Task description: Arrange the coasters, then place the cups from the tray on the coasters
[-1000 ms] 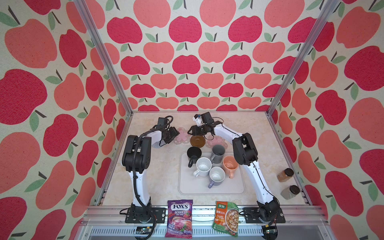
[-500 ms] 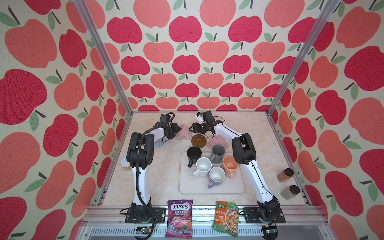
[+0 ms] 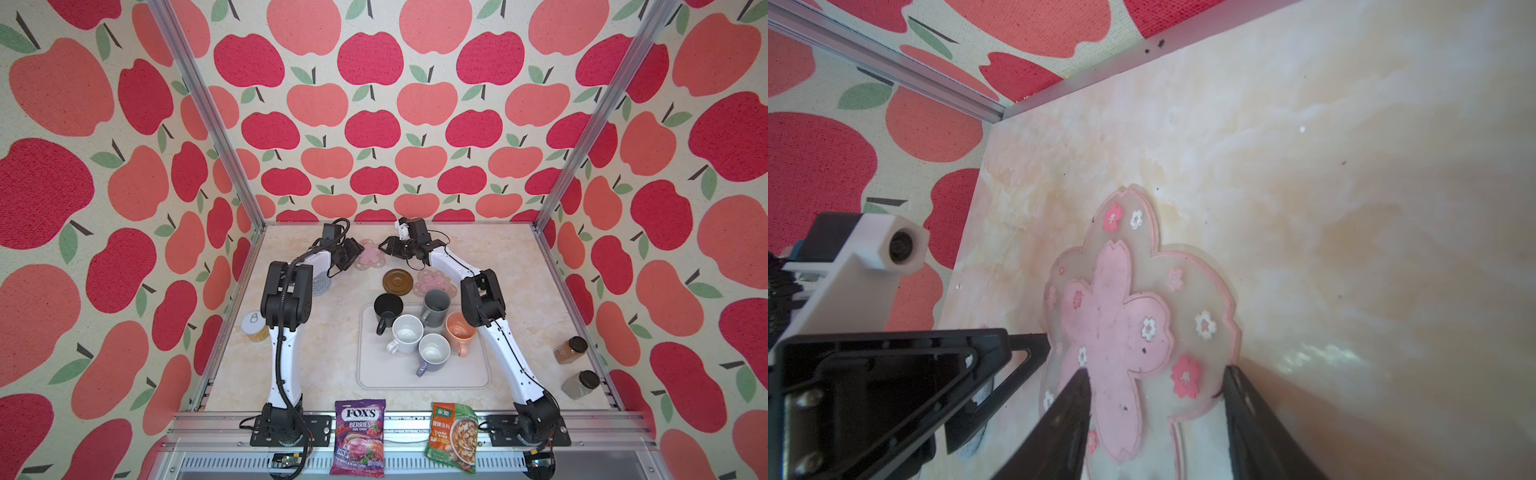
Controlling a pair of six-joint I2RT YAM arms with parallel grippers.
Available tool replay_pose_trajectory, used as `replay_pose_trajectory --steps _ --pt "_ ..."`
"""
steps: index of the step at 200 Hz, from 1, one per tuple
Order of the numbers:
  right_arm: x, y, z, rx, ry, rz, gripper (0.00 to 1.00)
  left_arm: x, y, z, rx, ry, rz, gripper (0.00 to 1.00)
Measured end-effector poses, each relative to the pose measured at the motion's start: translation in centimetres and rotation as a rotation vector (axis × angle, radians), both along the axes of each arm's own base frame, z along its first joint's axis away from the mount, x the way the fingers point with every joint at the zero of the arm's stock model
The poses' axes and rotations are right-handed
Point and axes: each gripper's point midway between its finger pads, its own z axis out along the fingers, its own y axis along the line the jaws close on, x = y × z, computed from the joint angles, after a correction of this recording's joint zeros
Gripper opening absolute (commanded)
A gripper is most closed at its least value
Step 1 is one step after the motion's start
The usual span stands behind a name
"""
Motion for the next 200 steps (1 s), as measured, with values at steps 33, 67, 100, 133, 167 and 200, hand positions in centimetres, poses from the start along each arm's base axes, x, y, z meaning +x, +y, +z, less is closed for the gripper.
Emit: replay_pose_trajectory --steps 33,67,100,133,167,200 --pt "0.4 0.3 0.1 0.03 0.008 -0.014 0.54 1.8 -0.2 0.1 -0.013 -0.028 -0.003 0.67" --pt "0.5 0.2 0.1 0.055 0.043 -0.034 0.54 2.8 0.0 0.2 -0.017 -0.042 -0.001 0.67" --pt "0.7 -0.1 0.2 0.077 0.076 -0.049 0.54 2.9 0.1 0.1 -0.021 -0.042 -0.002 0.67" --pt "1.0 -0.5 0.3 0.101 0.098 -0.062 0.6 2.8 0.2 0.1 -0.028 -0.044 -0.004 0.67" --pt "1.0 -2.9 0.5 0.121 0.134 -0.106 0.61 1.7 1.4 0.3 -0.015 -0.035 0.015 0.67" --pt "1.0 -7.1 0.8 0.102 0.172 -0.172 0.61 -0.4 3.7 0.2 0.031 0.024 0.04 0.68"
